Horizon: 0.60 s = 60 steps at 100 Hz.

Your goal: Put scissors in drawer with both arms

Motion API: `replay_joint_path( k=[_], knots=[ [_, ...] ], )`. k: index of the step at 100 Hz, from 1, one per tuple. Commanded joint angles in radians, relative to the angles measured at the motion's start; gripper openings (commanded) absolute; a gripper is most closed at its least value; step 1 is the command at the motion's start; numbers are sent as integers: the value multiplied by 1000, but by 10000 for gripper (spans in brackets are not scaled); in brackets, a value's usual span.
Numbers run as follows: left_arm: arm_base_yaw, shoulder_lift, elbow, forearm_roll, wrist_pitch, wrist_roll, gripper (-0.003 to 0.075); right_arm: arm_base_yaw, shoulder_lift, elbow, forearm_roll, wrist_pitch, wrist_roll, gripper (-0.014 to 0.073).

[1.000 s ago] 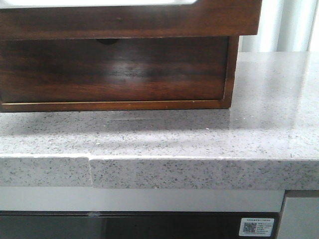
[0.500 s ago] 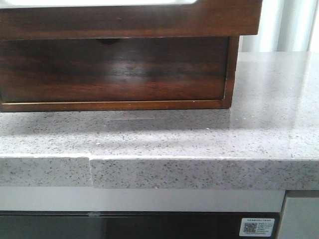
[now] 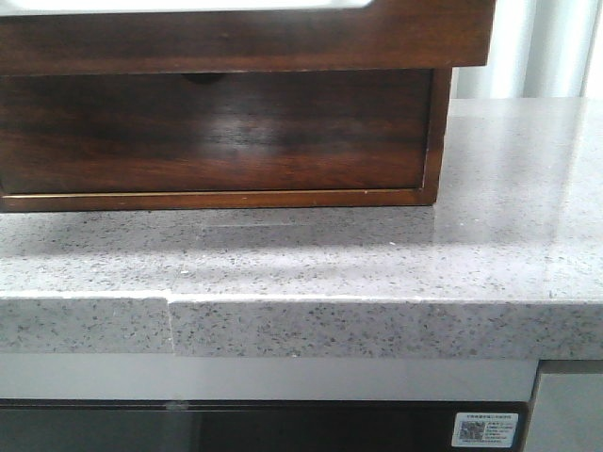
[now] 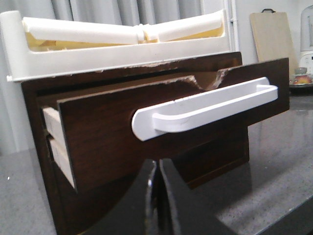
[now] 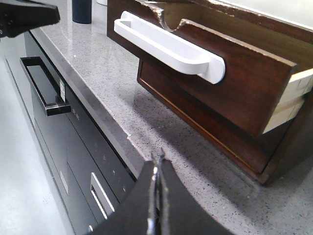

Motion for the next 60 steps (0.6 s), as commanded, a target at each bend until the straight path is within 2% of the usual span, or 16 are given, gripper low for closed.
replay_joint_path(
  k=[1, 9, 21, 28, 34, 57, 60],
  knots=[
    [-4, 11, -22, -89, 32, -1, -19, -2, 8, -25, 23, -67, -1, -61],
    [0, 11, -17, -191, 44, 119, -19, -2, 8, -25, 23, -67, -1, -61],
    [41, 11, -16, -562, 70, 558, -19, -2, 8, -25, 23, -67, -1, -61],
    [92, 11, -6, -735, 60, 755, -19, -2, 8, -25, 23, -67, -1, -61],
    [146, 4, 11, -759, 48, 810, -19, -2, 8, -25, 23, -67, -1, -61],
    [338, -73, 107, -818, 36, 804, -19, -2, 8, -25, 23, -67, -1, -61],
    [360, -79, 107, -821, 70, 789, -19, -2, 8, -25, 23, -67, -1, -61]
  ],
)
